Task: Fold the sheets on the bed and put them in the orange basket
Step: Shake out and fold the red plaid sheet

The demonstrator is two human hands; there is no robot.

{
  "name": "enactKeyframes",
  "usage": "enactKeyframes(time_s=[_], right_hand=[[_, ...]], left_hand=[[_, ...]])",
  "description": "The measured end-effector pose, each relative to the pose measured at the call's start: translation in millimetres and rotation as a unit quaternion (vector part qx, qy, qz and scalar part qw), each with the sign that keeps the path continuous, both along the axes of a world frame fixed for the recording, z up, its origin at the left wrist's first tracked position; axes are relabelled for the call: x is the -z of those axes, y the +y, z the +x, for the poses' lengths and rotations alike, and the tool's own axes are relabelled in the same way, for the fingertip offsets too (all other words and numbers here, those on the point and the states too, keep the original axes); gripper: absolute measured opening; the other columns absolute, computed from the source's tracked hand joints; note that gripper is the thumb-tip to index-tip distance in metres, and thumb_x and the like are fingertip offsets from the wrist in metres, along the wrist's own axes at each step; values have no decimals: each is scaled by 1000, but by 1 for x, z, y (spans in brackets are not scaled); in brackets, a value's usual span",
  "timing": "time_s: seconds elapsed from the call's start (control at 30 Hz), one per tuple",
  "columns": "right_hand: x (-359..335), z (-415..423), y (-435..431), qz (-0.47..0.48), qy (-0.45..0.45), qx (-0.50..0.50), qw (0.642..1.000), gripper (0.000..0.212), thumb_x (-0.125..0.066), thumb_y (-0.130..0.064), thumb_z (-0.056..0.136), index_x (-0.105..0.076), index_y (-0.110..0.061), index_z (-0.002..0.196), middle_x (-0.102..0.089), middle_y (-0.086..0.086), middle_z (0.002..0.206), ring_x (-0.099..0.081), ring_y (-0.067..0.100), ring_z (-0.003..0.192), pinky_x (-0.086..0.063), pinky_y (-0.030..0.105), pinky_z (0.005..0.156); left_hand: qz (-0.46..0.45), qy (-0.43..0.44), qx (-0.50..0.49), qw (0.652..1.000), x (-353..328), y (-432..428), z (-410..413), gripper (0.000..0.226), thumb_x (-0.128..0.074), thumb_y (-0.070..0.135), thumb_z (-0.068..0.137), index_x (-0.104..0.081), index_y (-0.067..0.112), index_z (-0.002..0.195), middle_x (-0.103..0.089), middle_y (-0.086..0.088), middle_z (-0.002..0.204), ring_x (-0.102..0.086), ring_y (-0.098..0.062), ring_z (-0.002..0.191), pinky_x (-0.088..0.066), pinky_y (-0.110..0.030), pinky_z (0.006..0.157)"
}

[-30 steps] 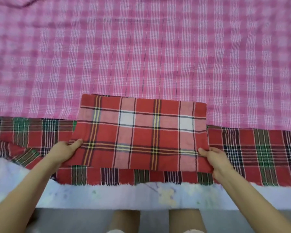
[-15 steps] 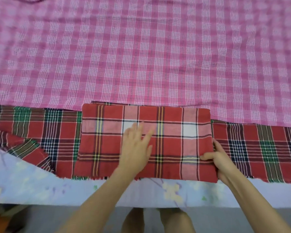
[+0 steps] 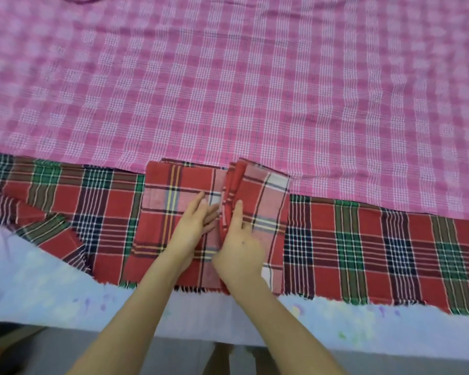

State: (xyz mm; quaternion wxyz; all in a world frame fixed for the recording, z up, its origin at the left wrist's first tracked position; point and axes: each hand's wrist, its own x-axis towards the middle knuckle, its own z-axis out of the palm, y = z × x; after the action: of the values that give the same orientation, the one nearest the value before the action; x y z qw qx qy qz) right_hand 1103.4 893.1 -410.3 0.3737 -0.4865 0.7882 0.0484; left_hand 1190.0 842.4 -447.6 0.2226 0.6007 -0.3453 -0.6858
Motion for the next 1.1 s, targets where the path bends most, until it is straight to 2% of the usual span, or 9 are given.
enactKeyframes(time_s=[0.23, 0.37, 0.43, 0.57, 0.63, 0.73, 0.9, 1.0, 1.1], right_hand=[[26, 21, 9, -9, -31, -30, 999, 89, -57, -26, 87, 2, -20, 152, -37, 12, 134, -58, 29, 101, -40, 31, 69], [21, -27, 41, -222, 37, 122, 967, 42, -49, -23, 90, -51, -18, 131, -62, 3, 116, -60, 27, 104, -46, 34, 80], [33, -57, 49, -210, 47, 222, 951, 43, -53, -30, 91, -51, -14, 131, -61, 4, 115, -59, 27, 104, -47, 36, 84], [44, -81, 41, -56, -260, 381, 886, 63, -64, -34, 88, -34, -20, 142, -54, -4, 111, -53, 17, 101, -44, 32, 89], [35, -78, 33, -73, -353, 401, 842, 67, -71, -20, 84, -36, -20, 140, -59, -2, 119, -60, 14, 101, -50, 25, 83], [11, -56, 26, -109, -386, 342, 850, 68, -75, -12, 78, -39, -23, 135, -64, -6, 112, -65, 7, 94, -53, 23, 76], [-25, 18, -3, -159, -327, 222, 905, 80, -67, -62, 70, -31, -36, 137, -66, -16, 95, -67, 11, 87, -54, 39, 80], [-19, 73, -25, -138, -226, 87, 960, 84, -44, -67, 84, -7, -30, 150, -64, -1, 96, -65, 27, 89, -53, 41, 77], [-10, 111, -36, -96, -155, -43, 982, 70, -31, -54, 96, 0, -25, 152, -59, 12, 101, -60, 31, 86, -43, 35, 66]], left_hand=[[-75, -109, 81, 988, 11, -6, 2, 49, -38, 35, 100, -27, 25, 147, -54, 7, 125, -54, -12, 112, -45, -31, 96], [-207, -293, 194, 913, 17, 15, -16, 66, -51, 31, 94, -15, 21, 149, -58, -5, 124, -59, -25, 106, -47, -35, 83], [-246, -389, 217, 861, 25, 28, -20, 65, -52, 26, 94, -18, 18, 149, -63, -11, 105, -58, -26, 89, -46, -35, 73], [-367, -535, 232, 725, 41, 50, -14, 49, -51, 14, 85, -50, 15, 134, -60, -18, 104, -56, -33, 91, -45, -43, 77], [-397, -532, 265, 700, 46, 60, -6, 58, -37, 6, 76, -54, 16, 131, -60, -21, 113, -56, -37, 103, -45, -47, 87], [-394, -444, 280, 754, 41, 59, 19, 54, -41, 6, 78, -58, 18, 128, -61, -21, 118, -59, -38, 108, -49, -47, 88], [-68, -113, -12, 991, -11, 52, 77, 23, -52, 15, 95, -68, 17, 111, -67, -4, 114, -61, -20, 109, -46, -40, 98], [14, 13, -180, 984, -45, 58, 114, 36, -37, 41, 97, -65, 20, 107, -73, 7, 96, -68, -7, 92, -48, -30, 79], [-5, -22, -226, 974, -42, 66, 132, 40, -45, 53, 90, -64, 23, 108, -71, 6, 100, -67, -9, 93, -50, -30, 75]])
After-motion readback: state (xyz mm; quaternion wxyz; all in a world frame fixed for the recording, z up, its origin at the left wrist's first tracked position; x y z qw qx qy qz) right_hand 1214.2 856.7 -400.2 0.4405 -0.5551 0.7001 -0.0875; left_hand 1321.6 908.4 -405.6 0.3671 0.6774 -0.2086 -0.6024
